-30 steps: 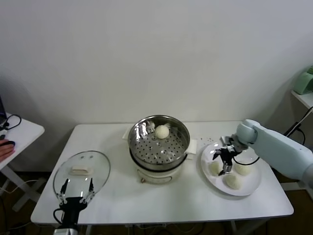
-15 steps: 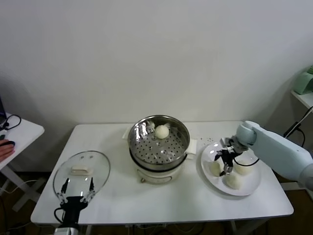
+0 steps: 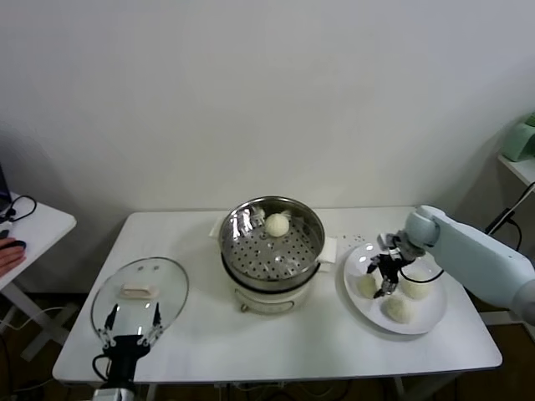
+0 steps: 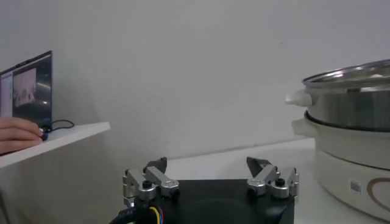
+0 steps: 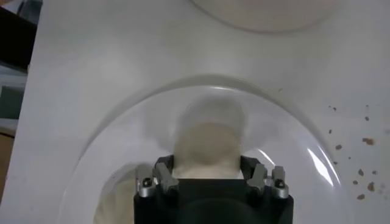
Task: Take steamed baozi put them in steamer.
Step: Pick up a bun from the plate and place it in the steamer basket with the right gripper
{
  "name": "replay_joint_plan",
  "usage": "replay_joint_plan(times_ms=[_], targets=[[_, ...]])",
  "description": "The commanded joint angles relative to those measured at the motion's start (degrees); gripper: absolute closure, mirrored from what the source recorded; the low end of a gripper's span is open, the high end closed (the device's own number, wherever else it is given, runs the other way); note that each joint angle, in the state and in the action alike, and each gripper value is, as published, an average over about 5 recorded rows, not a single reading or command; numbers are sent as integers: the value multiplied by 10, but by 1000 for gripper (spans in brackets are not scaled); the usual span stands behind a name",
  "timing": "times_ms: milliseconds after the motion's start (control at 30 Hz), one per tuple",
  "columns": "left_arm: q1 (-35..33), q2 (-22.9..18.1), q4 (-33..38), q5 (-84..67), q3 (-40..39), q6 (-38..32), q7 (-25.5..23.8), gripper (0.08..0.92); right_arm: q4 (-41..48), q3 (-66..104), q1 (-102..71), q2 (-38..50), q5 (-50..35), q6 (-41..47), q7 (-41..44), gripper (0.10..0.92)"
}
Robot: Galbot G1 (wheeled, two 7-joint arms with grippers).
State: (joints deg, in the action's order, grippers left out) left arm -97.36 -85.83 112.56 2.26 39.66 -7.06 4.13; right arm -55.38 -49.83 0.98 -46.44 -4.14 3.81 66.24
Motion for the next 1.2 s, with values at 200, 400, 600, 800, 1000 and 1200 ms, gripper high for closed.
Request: replay_joint_plan(times_ms=[200,400,600,800,1000,1200], targets=[[0,-1,4,0,-1,3,0,177,-13,-43,80,20,-82,17,1,334],[1,-1,9,2,-6,6,0,177,-6,-178,272,14,-245,39,5,334],[2,0,11,3,-13,6,-1,177,6,-297,425,-33,-401,66,9,330],[4,3,14,5,-25,6,4,177,3,-339,477,-100,-487,84,3,330],[4,13,23,25,-49,6,10,177,-9,-323,443,-173,-497,103,-17,330],[2,11,32,39,-58,8,10,177,-9,-303,375,-227,-476,115,-33,330]])
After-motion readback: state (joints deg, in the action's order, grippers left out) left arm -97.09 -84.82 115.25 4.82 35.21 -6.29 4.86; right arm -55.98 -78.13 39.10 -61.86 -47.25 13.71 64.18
